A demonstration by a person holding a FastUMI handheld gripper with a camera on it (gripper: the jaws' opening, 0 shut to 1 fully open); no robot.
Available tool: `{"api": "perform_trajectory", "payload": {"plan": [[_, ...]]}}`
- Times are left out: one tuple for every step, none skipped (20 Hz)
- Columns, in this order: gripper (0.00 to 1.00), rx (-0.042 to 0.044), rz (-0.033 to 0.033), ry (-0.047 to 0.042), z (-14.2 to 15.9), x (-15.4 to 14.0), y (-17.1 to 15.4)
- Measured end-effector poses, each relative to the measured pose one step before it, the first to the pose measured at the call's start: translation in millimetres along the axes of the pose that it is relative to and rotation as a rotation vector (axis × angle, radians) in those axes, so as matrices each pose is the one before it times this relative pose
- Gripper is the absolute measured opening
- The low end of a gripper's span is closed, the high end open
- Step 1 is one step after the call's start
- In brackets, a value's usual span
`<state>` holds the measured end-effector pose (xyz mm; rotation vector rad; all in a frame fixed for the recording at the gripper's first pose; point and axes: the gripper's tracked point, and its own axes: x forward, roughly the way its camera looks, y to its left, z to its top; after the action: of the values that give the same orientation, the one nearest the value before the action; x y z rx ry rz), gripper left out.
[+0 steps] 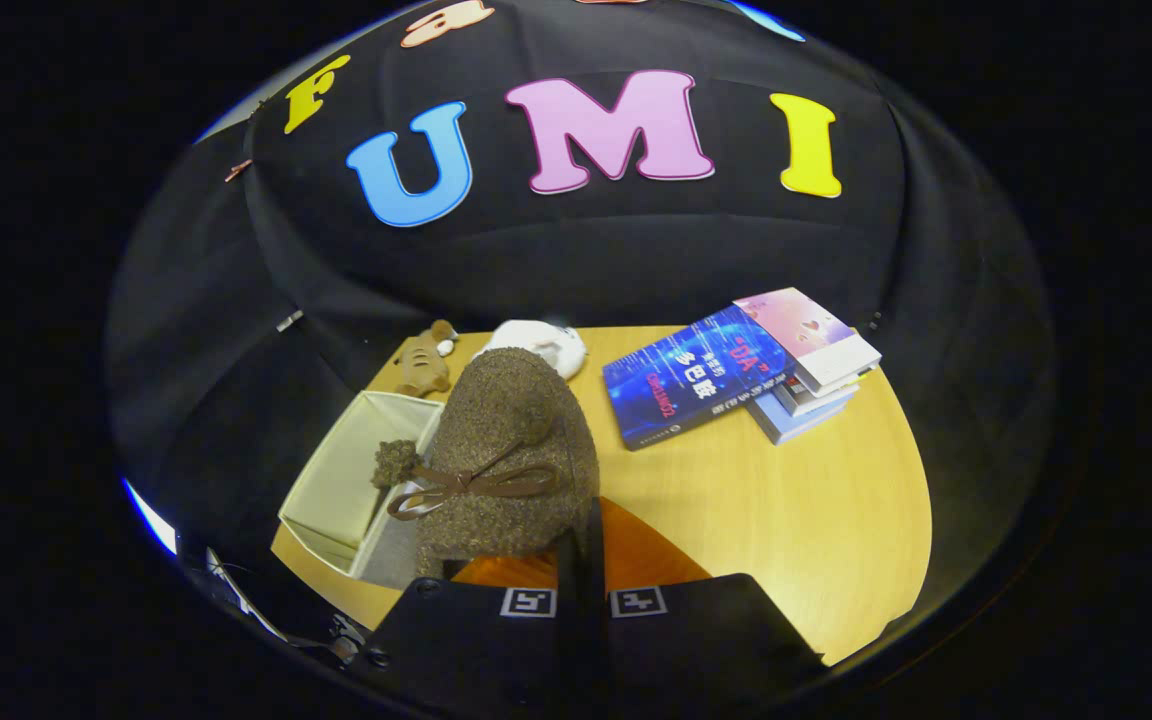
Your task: Open the storage box then place both shoes into the box .Put the left shoe in first, then the right shoe, with the right side of both shoes facing outward in a uniform manner.
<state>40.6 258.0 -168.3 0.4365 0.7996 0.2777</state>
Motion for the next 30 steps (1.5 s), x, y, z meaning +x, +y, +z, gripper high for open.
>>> {"api": "perform_trajectory", "payload": {"plan": [[0.05,0.00741,0.01524,-0.00548,5.96,0.75,17.1],[0.05,0.00524,0.01212,0.00258,5.33,3.33,17.07],[0.05,0.00702,0.00988,-0.00047,2.69,4.48,15.79],[0.05,0.00145,0.01161,0.00353,1.94,5.3,16.65],[0.05,0.00411,0.01231,0.00514,1.62,5.15,16.4],[0.05,0.00568,0.01177,0.00233,0.93,7.19,15.89],[0.05,0.00745,0.00673,0.01196,-0.2,10.76,13.59],[0.05,0.01091,0.00307,0.0124,-1.77,9.6,12.79],[0.05,0.00913,0.00008,0.01624,-3.17,10.17,10.75],[0.05,0.00331,-0.00691,0.02041,-4.62,11.81,8.63],[0.05,0.00502,-0.0138,0.02156,-6.36,12.52,6.78],[0.05,0.0009,-0.01405,0.03382,-8.5,11.02,5.53],[0.05,0.00157,-0.01403,0.02144,-6.63,12.49,5.82],[0.05,-0.00408,-0.00947,0.0292,-8.24,11.68,6.07],[0.05,-0.00324,-0.00957,0.03051,-8.31,10.8,5.17],[0.05,0.00246,-0.01718,0.02408,-7.84,10.27,3.82],[0.05,0.00084,-0.02959,0.02941,-7.34,9.19,-0.47],[0.05,0.00177,-0.03687,0.01427,-5.24,8.93,-2.42],[0.05,-0.00927,-0.04212,0.01041,-3.05,10.76,-4.86],[0.05,-0.0141,-0.04321,0.01155,-2.92,8.09,-5.37],[0.05,-0.01647,-0.04926,0.00767,-4.8,4.65,-3.36],[0.05,-0.01629,-0.0186,0.00806,-2.77,5.14,-0.24],[0.13,-0.01223,0.01281,-0.00264,-1.62,5.73,10.67],[0.2,-0.02477,0.00726,-0.00607,-0.5,-0.1,6.7],[0.43,-0.03624,-0.00482,-0.00852,0.09,-2.52,2.54],[0.51,-0.02736,0.01883,-0.01873,1.27,-3.01,7.25],[0.68,-0.01506,0.01627,-0.02903,1.96,-1.34,9.23],[0.84,-0.02403,-0.01104,-0.02595,3.06,-5.61,2.29],[1.0,-0.02713,-0.00288,-0.03513,6.1,-4.06,-3.99],[1.0,-0.02368,-0.00682,-0.03522,5.72,-4.33,-2.74]]}}
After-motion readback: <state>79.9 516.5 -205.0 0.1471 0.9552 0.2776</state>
